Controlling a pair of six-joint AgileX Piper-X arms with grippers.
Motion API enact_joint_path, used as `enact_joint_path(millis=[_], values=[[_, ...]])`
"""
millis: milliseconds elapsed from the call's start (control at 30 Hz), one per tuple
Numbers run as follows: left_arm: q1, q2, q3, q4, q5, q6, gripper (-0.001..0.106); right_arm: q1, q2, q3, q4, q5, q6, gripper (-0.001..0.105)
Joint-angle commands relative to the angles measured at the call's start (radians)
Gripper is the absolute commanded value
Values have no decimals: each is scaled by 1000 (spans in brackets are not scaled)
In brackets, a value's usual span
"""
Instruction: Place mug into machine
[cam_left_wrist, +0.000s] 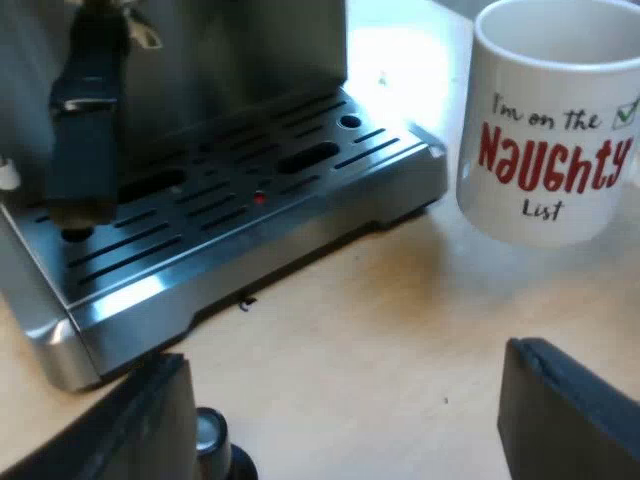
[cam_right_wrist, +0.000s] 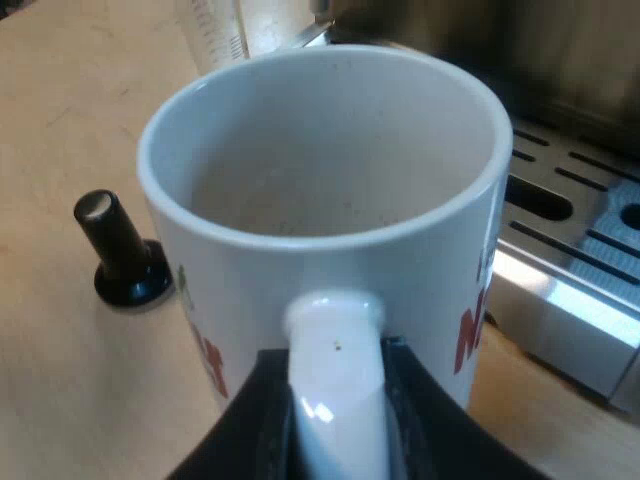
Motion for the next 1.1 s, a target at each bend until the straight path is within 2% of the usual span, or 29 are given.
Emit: enact_joint_path(millis=[33, 267, 367, 400, 467, 533, 567, 633, 833, 1000, 1100], values=[[2, -1, 33, -60, -18, 3, 65, 3, 53, -23, -146, -2, 31, 0], [12, 11, 92, -143, -21, 3, 65, 3, 152, -23, -238, -2, 34, 0], [74, 40, 105, -174, -2, 3, 64, 3, 182, -23, -282, -2, 39, 0], [114, 57, 105, -177, 29, 3, 64, 3, 192, -23, -296, 1, 39, 0], [174, 83, 105, -193, 133, 6, 61, 3, 207, -23, -317, 7, 39, 0], [258, 115, 105, -217, 268, 41, 60, 3, 227, -23, -340, 11, 39, 0], [279, 120, 105, -217, 289, 46, 60, 3, 232, -23, -344, 16, 39, 0], [346, 145, 105, -217, 376, 81, 60, 3, 255, -23, -356, 37, 39, 0], [377, 153, 105, -217, 383, 166, 60, 3, 319, -23, -437, 55, 39, 0], [377, 153, 105, -217, 387, 169, 60, 3, 380, -23, -503, 62, 39, 0], [377, 153, 105, -217, 417, 169, 64, 3, 422, -23, -553, 62, 39, 0]])
